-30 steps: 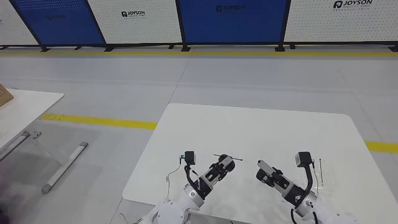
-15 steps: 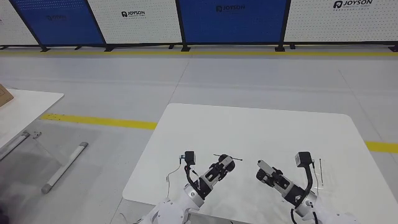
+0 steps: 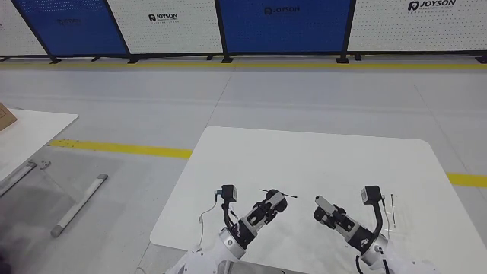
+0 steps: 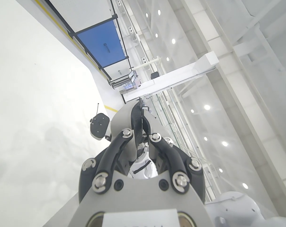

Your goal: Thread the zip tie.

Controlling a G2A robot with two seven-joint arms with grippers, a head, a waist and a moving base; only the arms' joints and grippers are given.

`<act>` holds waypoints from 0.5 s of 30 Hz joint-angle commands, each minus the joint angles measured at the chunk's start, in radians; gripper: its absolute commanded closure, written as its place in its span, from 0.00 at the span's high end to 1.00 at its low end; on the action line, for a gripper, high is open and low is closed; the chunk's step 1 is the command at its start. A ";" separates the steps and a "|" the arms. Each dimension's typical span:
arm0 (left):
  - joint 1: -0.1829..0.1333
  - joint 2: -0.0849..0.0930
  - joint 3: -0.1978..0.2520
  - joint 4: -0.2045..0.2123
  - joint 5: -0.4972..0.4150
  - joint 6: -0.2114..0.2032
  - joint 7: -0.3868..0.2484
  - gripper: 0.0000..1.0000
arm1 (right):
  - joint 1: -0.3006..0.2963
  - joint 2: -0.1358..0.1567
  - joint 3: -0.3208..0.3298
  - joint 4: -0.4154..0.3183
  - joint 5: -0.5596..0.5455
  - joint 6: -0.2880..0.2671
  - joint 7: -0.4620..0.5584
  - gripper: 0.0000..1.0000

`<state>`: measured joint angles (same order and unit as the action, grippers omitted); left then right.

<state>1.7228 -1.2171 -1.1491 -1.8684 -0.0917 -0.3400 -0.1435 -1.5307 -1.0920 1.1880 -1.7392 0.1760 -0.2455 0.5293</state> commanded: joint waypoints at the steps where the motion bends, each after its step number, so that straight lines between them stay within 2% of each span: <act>1: -0.001 0.000 0.001 0.001 -0.001 0.000 0.000 0.00 | 0.000 0.000 0.000 0.000 0.000 0.000 0.000 1.00; 5: -0.006 -0.001 0.005 0.006 0.006 0.008 0.003 0.00 | 0.000 0.000 0.000 0.000 0.000 0.000 0.000 1.00; 8: -0.016 -0.002 0.023 0.038 0.035 0.023 0.008 0.00 | 0.000 0.000 0.000 0.000 0.000 0.000 0.000 1.00; 11: -0.029 -0.007 0.040 0.072 0.044 0.032 0.045 0.00 | 0.000 0.000 0.000 0.000 0.000 0.000 0.000 1.00; 15: -0.030 -0.007 0.042 0.074 0.042 0.032 0.045 0.00 | 0.000 0.000 0.000 0.000 0.000 0.000 0.000 1.00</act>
<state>1.6922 -1.2243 -1.1065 -1.7938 -0.0498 -0.3075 -0.0973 -1.5307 -1.0920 1.1880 -1.7392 0.1760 -0.2455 0.5293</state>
